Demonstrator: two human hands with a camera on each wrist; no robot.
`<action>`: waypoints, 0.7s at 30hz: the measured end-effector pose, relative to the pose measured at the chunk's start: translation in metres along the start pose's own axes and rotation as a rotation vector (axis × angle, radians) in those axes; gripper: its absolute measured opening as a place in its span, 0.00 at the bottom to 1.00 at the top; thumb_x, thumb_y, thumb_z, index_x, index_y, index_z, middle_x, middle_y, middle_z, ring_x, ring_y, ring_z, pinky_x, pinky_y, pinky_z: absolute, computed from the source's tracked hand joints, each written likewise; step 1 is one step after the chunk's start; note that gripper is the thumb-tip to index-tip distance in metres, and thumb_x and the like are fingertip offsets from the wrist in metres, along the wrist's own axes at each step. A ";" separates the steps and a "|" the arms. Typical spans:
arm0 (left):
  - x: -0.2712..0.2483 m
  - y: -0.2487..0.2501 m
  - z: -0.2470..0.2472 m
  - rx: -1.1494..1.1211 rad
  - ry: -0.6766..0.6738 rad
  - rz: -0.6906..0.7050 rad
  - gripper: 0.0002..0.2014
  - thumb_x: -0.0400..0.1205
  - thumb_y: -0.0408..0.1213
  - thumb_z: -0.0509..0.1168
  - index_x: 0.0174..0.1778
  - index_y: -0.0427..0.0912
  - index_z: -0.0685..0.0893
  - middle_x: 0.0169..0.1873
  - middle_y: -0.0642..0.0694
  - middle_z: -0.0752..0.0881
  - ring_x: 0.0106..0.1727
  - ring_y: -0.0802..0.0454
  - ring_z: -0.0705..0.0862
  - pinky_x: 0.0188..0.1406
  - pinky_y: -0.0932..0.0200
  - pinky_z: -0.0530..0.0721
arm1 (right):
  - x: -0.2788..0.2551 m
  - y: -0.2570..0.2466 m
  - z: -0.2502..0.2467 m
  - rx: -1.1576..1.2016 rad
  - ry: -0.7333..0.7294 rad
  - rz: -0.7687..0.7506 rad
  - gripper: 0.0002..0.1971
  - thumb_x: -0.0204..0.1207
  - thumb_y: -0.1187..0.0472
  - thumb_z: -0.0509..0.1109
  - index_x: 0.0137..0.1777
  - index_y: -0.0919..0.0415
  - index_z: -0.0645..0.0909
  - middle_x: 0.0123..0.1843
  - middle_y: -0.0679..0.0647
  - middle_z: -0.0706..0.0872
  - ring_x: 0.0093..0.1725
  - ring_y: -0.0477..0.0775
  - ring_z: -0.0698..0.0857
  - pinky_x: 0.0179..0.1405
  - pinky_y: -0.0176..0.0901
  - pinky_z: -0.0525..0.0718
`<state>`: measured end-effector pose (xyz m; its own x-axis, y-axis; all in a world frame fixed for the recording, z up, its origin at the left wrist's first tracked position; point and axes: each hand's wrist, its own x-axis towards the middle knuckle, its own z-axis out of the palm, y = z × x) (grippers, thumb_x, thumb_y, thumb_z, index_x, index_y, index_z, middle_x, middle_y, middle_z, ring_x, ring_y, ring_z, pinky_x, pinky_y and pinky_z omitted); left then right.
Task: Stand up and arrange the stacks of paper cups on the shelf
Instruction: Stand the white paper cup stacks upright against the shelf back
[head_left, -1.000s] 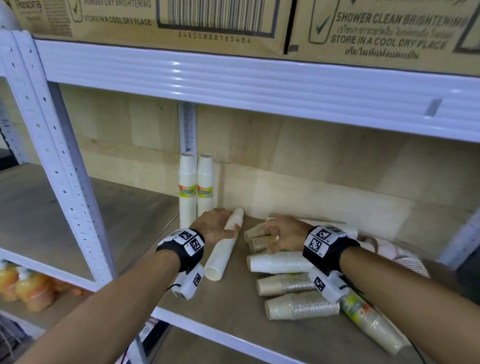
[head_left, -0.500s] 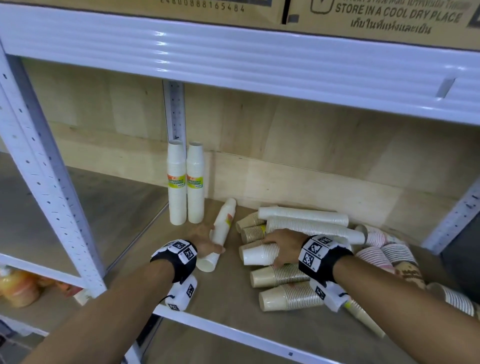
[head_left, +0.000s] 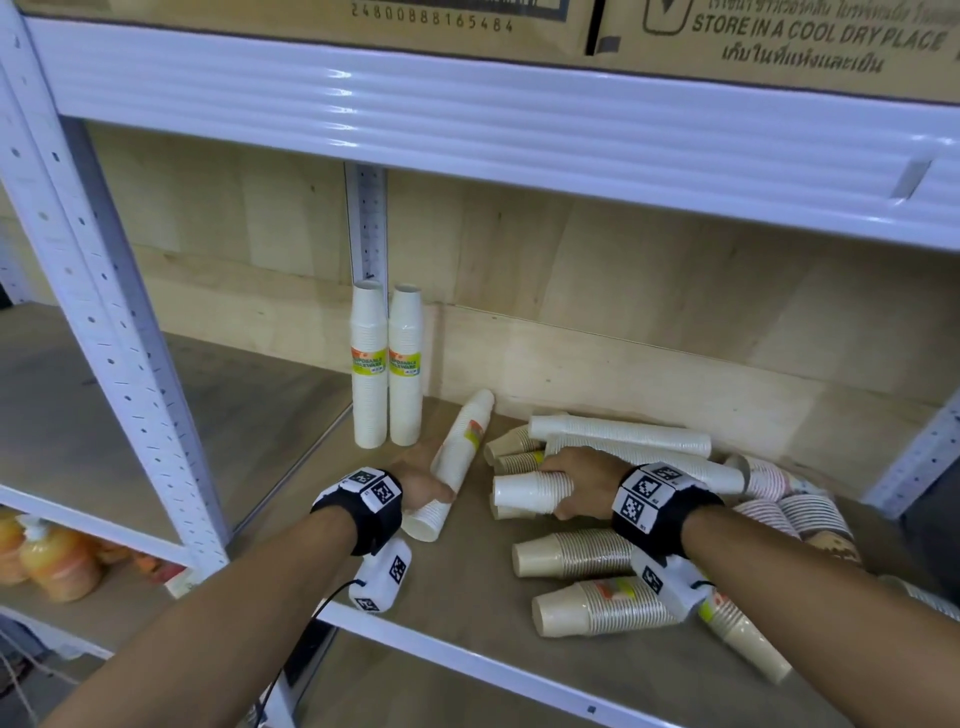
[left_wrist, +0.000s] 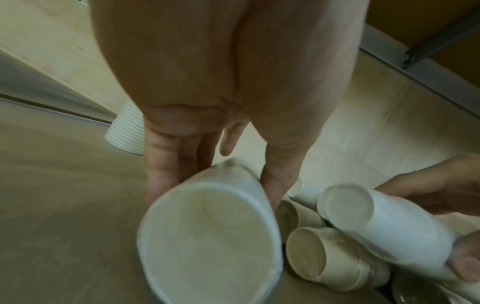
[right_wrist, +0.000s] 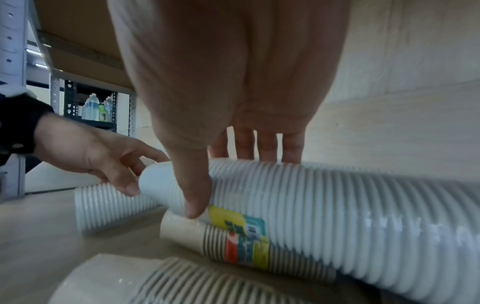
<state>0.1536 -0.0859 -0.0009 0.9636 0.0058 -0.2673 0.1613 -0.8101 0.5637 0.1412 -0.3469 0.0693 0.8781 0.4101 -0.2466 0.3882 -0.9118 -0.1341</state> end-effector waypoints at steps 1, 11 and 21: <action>-0.003 0.002 -0.003 -0.020 -0.008 0.012 0.48 0.72 0.48 0.75 0.85 0.51 0.55 0.79 0.47 0.69 0.77 0.44 0.71 0.72 0.48 0.74 | 0.000 -0.001 -0.004 0.005 0.021 -0.005 0.34 0.69 0.54 0.79 0.75 0.51 0.75 0.67 0.52 0.80 0.66 0.55 0.79 0.65 0.48 0.77; -0.027 0.019 -0.038 -0.203 0.087 0.114 0.41 0.69 0.33 0.77 0.76 0.45 0.65 0.62 0.48 0.79 0.65 0.47 0.79 0.64 0.49 0.80 | 0.007 -0.029 -0.059 0.071 0.222 -0.118 0.28 0.67 0.53 0.79 0.68 0.53 0.77 0.59 0.51 0.81 0.58 0.54 0.82 0.57 0.49 0.80; -0.042 0.007 -0.075 -0.300 0.261 0.093 0.35 0.67 0.32 0.78 0.67 0.48 0.68 0.55 0.50 0.81 0.60 0.46 0.80 0.63 0.43 0.81 | 0.024 -0.076 -0.106 0.326 0.515 -0.190 0.26 0.68 0.53 0.78 0.63 0.58 0.75 0.55 0.52 0.84 0.52 0.55 0.84 0.51 0.49 0.83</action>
<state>0.1299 -0.0478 0.0724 0.9926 0.1203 -0.0188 0.0885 -0.6076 0.7893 0.1626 -0.2698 0.1754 0.8560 0.4266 0.2919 0.5161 -0.7376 -0.4355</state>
